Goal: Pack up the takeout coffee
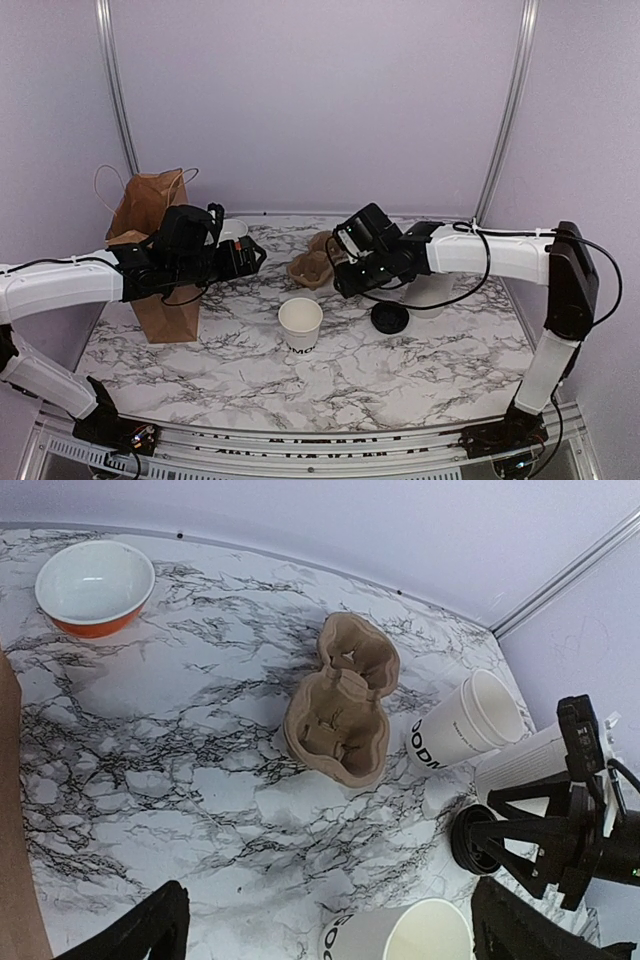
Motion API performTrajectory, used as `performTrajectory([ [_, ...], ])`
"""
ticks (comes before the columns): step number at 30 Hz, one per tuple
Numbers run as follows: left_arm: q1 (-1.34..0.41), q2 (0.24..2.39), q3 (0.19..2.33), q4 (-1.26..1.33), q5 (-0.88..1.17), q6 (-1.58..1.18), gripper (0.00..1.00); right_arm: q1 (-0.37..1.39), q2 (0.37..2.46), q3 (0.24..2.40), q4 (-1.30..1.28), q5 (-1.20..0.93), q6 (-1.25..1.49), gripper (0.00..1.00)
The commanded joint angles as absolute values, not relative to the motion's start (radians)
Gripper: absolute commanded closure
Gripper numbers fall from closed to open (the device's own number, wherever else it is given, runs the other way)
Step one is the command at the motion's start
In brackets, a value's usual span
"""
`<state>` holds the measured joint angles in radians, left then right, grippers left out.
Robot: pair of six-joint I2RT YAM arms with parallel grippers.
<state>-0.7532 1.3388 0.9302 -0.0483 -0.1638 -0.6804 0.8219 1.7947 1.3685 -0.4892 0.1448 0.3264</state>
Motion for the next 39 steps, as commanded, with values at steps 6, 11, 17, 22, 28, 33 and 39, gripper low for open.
performTrajectory([
  [6,-0.749,1.318,0.938,0.016,-0.123,-0.618,0.01,0.828,1.685,1.211,-0.543,0.186,0.379,0.56],
  [11,-0.751,1.317,0.935,0.019,-0.103,-0.612,0.01,0.826,1.689,1.166,-0.538,0.176,0.377,0.64],
  [17,-0.752,1.305,0.924,0.018,-0.098,-0.615,0.01,0.791,1.691,1.129,-0.517,0.167,0.369,0.7],
  [22,-0.753,1.298,0.919,0.016,-0.105,-0.621,0.01,0.77,1.701,1.108,-0.499,0.138,0.358,0.71],
  [28,-0.756,1.305,0.923,0.015,-0.107,-0.633,0.01,0.755,1.715,1.092,-0.472,0.106,0.342,0.71],
  [33,-0.761,1.31,0.928,0.015,-0.111,-0.636,0.01,0.738,1.729,1.081,-0.447,0.085,0.335,0.72],
  [39,-0.761,1.31,0.93,0.011,-0.117,-0.638,0.01,0.729,1.752,1.082,-0.432,0.077,0.327,0.75],
])
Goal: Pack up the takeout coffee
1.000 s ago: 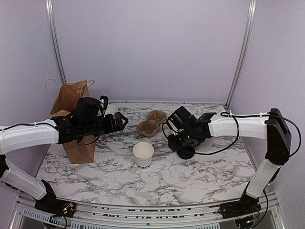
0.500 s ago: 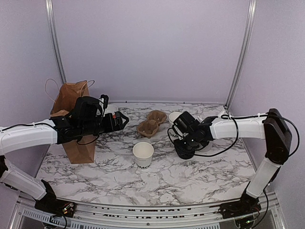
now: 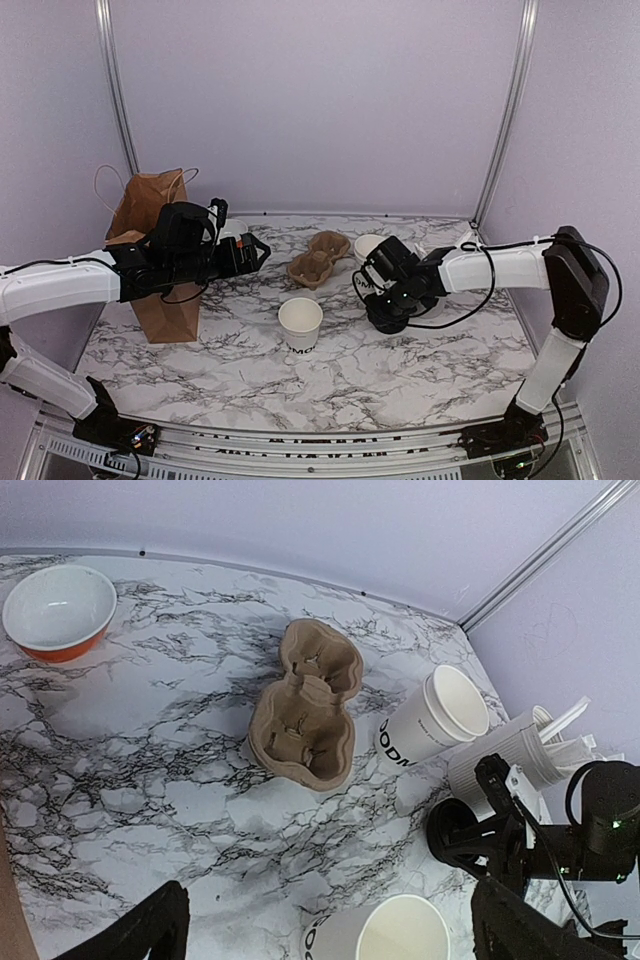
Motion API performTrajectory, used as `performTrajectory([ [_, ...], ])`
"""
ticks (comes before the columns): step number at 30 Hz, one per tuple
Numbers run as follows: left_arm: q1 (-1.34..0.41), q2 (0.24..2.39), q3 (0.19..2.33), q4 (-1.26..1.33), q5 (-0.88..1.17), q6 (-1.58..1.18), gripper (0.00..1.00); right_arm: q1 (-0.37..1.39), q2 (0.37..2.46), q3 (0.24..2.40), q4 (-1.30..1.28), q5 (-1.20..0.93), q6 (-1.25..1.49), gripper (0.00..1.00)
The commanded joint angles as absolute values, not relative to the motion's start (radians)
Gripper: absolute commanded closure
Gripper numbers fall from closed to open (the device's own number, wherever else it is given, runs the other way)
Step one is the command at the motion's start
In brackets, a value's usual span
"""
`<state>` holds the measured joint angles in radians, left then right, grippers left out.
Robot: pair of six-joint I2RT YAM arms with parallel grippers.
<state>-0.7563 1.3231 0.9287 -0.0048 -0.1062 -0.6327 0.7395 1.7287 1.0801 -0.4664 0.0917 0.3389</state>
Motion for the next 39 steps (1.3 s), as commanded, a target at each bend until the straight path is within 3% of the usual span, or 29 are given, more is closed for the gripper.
performTrajectory([
  [1,-0.761,1.31,0.93,0.011,-0.117,-0.638,0.01,0.729,1.755,1.081,-0.43,0.076,0.325,0.76],
  [10,-0.762,1.305,0.928,0.002,-0.124,-0.64,0.01,0.728,1.773,1.083,-0.428,0.082,0.323,0.8],
  [22,-0.764,1.31,0.93,0.002,-0.127,-0.643,0.01,0.729,1.769,1.098,-0.453,0.103,0.318,0.95],
  [39,-0.764,1.311,0.925,0.002,-0.127,-0.64,0.01,0.759,1.741,1.154,-0.532,0.187,0.325,0.99],
])
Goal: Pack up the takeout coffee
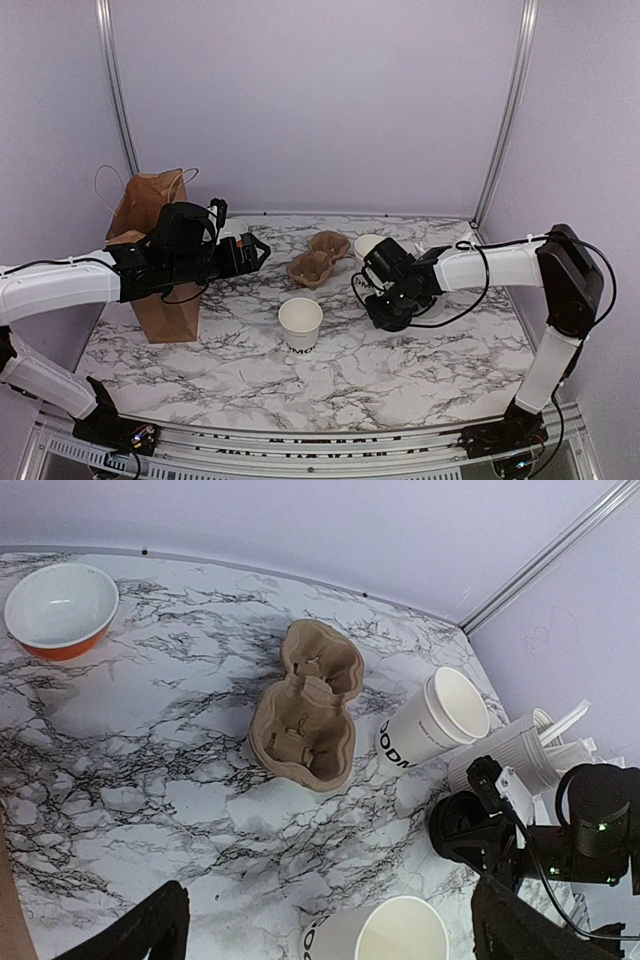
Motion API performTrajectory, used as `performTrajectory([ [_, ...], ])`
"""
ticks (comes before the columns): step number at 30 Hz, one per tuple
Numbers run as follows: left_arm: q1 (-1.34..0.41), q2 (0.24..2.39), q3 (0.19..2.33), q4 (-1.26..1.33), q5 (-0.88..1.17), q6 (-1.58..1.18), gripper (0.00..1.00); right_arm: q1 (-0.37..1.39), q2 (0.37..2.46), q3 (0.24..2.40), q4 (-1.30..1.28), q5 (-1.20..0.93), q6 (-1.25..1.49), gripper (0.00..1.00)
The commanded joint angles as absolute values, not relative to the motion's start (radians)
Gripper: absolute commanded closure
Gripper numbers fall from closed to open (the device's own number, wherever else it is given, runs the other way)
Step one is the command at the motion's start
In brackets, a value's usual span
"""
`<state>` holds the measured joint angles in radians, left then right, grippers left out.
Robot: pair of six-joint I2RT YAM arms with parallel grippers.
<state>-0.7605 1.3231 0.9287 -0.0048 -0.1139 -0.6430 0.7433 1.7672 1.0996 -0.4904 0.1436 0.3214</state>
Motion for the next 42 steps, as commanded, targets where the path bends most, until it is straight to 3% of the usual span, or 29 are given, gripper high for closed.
performTrajectory([
  [1,-0.764,1.312,0.925,0.003,-0.125,-0.641,0.01,0.763,1.741,1.16,-0.537,0.194,0.326,0.99],
  [15,-0.764,1.319,0.923,0.012,-0.102,-0.641,0.01,0.792,1.725,1.206,-0.583,0.222,0.332,0.99],
  [22,-0.764,1.325,0.922,0.018,-0.095,-0.641,0.01,0.818,1.733,1.21,-0.573,0.168,0.328,0.91],
  [34,-0.764,1.333,0.92,0.023,-0.092,-0.638,0.01,0.833,1.721,1.214,-0.578,0.175,0.342,0.9],
  [42,-0.764,1.331,0.916,0.023,-0.095,-0.637,0.01,0.964,1.814,1.302,-0.69,0.386,0.335,0.95],
])
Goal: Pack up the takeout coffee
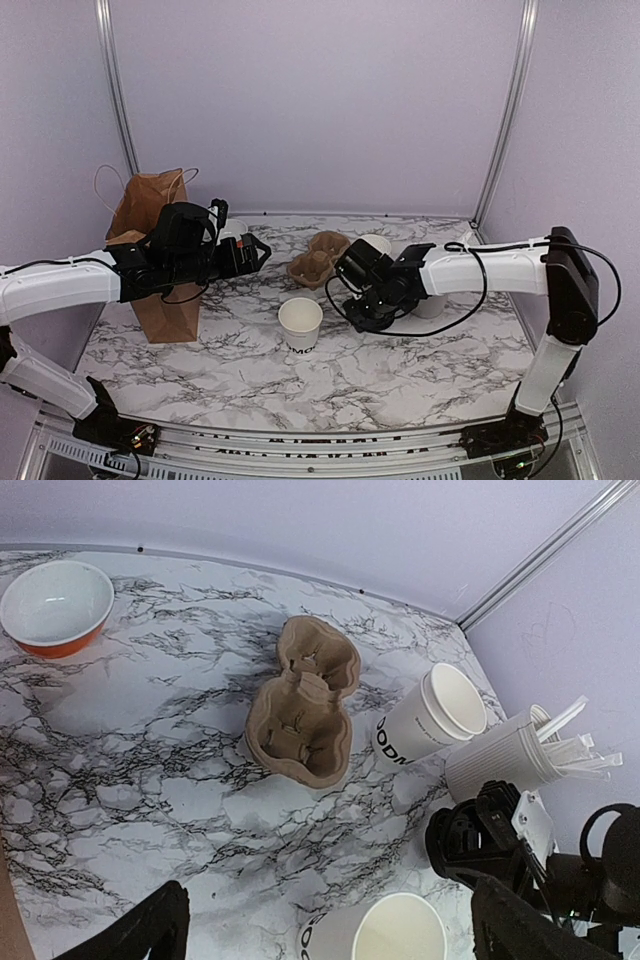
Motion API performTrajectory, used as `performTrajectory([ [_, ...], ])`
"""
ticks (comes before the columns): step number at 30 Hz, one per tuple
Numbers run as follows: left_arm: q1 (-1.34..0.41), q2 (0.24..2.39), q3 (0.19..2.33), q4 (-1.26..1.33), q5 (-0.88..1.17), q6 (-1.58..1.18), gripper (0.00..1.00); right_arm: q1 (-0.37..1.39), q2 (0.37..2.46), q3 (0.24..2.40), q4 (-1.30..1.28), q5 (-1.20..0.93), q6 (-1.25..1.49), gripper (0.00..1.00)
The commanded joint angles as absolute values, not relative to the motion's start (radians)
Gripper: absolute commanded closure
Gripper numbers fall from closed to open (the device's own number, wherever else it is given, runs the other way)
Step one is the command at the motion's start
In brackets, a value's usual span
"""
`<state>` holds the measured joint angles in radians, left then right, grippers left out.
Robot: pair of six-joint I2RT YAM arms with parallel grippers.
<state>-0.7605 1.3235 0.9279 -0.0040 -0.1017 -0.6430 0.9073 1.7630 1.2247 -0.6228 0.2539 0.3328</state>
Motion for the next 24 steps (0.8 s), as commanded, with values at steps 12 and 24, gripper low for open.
performTrajectory([
  [12,-0.764,1.33,0.914,0.009,-0.101,-0.635,0.01,0.994,1.815,1.312,-0.697,0.443,0.347,0.88],
  [24,-0.764,1.335,0.916,0.011,-0.101,-0.638,0.01,0.936,1.693,1.222,-0.622,0.347,0.403,0.73],
])
